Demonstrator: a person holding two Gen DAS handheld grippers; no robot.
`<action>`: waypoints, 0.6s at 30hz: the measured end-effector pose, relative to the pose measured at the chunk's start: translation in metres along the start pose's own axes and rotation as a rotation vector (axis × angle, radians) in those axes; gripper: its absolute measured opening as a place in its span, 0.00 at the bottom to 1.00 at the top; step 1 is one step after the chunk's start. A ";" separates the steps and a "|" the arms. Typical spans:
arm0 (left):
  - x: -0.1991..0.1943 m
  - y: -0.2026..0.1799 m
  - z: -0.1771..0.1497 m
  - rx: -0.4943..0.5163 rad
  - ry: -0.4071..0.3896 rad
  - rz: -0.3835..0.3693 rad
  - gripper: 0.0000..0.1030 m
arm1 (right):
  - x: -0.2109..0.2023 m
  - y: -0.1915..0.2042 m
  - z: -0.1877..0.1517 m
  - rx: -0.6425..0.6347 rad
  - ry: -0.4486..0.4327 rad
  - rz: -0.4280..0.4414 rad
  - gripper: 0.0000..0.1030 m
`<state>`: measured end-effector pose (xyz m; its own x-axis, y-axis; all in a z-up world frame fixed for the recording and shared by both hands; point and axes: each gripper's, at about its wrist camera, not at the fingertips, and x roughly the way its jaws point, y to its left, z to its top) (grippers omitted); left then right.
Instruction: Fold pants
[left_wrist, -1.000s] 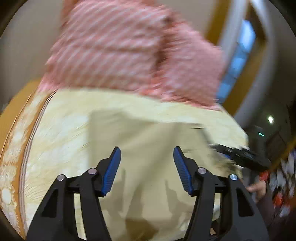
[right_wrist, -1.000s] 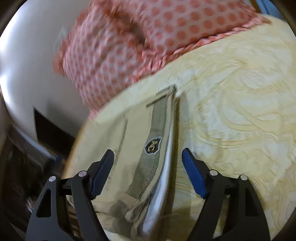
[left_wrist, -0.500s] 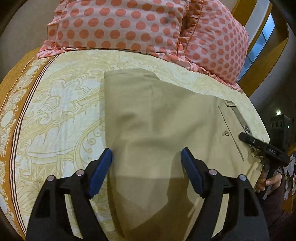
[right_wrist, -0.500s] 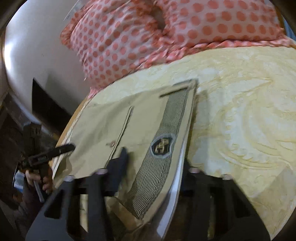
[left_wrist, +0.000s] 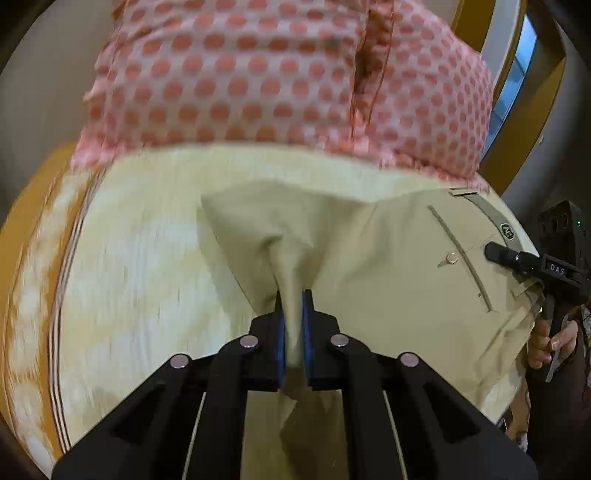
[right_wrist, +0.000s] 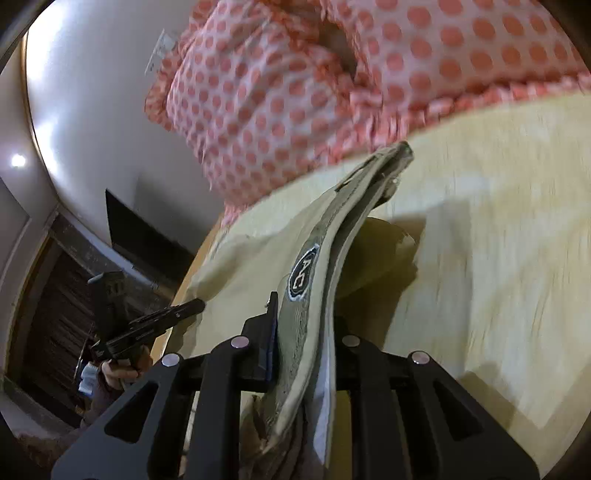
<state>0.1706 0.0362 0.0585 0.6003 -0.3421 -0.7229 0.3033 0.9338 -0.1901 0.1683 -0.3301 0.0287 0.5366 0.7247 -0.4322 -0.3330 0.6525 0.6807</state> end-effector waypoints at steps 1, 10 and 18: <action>0.003 -0.002 0.011 0.010 -0.022 0.005 0.06 | 0.000 -0.001 0.008 -0.004 -0.013 -0.009 0.16; 0.049 0.009 0.067 -0.039 -0.091 0.182 0.15 | 0.013 -0.028 0.067 0.023 -0.071 -0.447 0.38; 0.023 -0.025 0.037 0.000 -0.038 -0.049 0.29 | 0.016 0.021 0.034 -0.127 0.008 -0.318 0.74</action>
<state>0.2042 0.0006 0.0713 0.6122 -0.3910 -0.6873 0.3330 0.9158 -0.2244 0.1959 -0.3121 0.0566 0.6231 0.4821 -0.6159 -0.2439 0.8680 0.4326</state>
